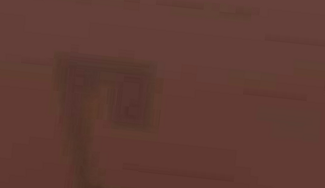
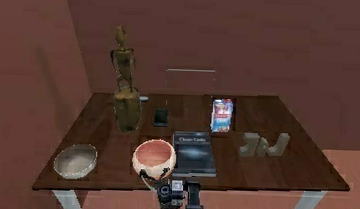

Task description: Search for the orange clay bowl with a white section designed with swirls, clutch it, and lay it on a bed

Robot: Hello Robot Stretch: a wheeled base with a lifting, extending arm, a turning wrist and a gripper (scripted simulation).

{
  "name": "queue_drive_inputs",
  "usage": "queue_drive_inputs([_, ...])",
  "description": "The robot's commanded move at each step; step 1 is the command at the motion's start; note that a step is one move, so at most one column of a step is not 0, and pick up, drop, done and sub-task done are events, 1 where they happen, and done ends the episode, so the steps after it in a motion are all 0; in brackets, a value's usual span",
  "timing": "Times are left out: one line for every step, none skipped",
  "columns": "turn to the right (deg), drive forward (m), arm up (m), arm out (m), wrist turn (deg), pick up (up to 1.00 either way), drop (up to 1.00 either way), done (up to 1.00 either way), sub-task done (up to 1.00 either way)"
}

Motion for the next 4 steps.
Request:
queue_drive_inputs([0.0,0.00,0.10,0.00,0.0,0.00,0.00,0.00,0.00])
queue_drive_inputs([0.0,0.00,0.30,0.00,0.0,0.00,0.00,0.00,0.00])
queue_drive_inputs([0.0,0.00,0.00,0.00,-45.0,0.00,0.00,0.00,0.00])
queue_drive_inputs([0.0,0.00,0.00,0.00,-45.0,0.00,0.00,0.00,0.00])
